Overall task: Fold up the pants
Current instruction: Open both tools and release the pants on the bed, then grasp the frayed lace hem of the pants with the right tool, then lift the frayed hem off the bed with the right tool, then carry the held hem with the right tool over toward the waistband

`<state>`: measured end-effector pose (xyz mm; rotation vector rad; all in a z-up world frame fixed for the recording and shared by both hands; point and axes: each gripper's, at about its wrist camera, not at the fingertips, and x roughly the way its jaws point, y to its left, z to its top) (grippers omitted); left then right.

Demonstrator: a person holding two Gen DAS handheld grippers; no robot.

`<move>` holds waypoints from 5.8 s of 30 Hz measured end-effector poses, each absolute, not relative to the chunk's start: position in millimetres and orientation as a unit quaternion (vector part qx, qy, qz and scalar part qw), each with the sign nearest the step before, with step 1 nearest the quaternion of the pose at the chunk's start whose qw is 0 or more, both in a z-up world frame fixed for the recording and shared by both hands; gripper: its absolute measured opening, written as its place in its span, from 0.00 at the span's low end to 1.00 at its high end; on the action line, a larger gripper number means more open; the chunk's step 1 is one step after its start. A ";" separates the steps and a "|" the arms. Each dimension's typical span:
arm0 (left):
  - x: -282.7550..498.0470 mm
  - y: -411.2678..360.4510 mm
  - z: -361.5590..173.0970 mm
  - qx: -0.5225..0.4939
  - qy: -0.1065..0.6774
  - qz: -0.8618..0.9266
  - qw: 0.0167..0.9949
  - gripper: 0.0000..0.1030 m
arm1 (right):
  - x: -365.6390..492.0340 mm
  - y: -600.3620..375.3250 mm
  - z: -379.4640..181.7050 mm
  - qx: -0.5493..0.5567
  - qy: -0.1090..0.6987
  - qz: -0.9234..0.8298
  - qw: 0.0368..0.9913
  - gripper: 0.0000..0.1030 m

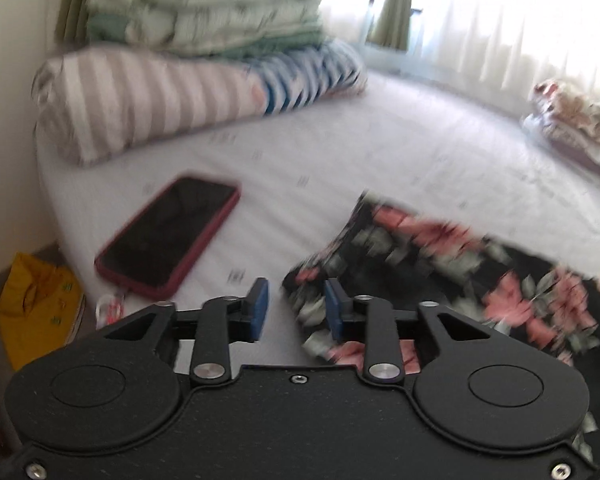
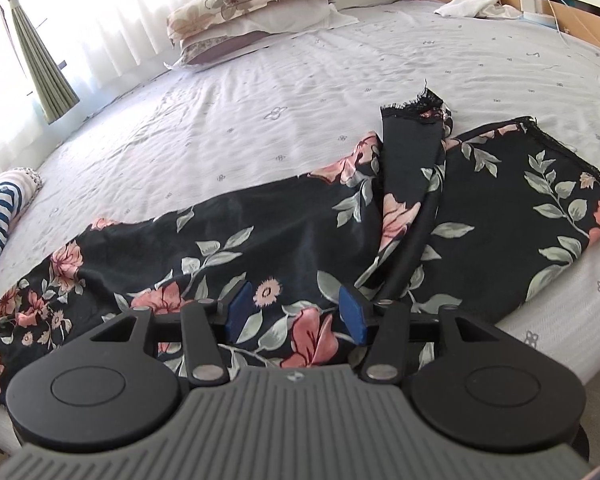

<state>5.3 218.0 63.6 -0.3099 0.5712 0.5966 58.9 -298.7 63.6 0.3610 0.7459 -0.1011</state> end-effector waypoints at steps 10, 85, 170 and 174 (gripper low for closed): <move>29.1 135.0 71.8 -0.117 0.300 0.119 0.939 0.33 | 76.5 -346.8 75.1 0.172 0.333 -0.109 0.921 0.67; 53.5 85.6 17.4 -0.031 0.362 0.172 0.916 0.33 | 130.6 -487.5 15.0 0.153 0.342 -0.260 0.890 0.11; 46.2 112.2 16.7 -0.050 0.344 0.241 0.906 0.35 | 22.5 -523.6 12.5 0.265 0.289 -0.337 0.856 0.44; 45.4 118.6 16.7 -0.079 0.338 0.248 0.904 0.35 | 17.0 -508.9 9.5 0.282 0.300 -0.274 0.869 0.47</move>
